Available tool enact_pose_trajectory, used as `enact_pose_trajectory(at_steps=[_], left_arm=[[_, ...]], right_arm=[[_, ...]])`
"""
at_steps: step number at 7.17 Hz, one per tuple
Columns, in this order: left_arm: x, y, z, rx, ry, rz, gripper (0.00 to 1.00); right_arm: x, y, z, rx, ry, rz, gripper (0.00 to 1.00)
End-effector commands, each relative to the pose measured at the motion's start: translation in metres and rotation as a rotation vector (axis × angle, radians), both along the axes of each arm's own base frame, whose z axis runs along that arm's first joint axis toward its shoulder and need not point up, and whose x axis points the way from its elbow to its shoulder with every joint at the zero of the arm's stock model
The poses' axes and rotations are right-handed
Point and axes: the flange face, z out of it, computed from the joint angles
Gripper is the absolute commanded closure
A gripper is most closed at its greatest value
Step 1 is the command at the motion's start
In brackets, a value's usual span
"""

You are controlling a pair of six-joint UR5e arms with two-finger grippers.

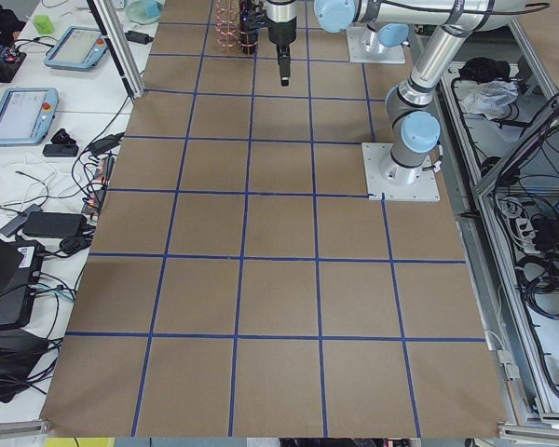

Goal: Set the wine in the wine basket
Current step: 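Open the right gripper and lift it off the bottle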

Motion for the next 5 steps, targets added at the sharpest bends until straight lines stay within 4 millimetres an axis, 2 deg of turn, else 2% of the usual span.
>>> enact_pose_trajectory(at_steps=[1,2,5], left_arm=[[0.001,-0.001,-0.001,-0.002,0.003,0.002,0.00],[0.000,-0.003,-0.003,0.000,0.005,-0.001,0.00],[-0.001,-0.003,-0.004,-0.001,0.011,0.001,0.00]], right_arm=[[-0.016,-0.005,-0.008,0.010,-0.001,-0.016,0.00],[-0.015,-0.002,-0.025,0.048,0.002,-0.021,0.00],[-0.017,0.000,-0.030,0.054,0.001,-0.012,0.00]])
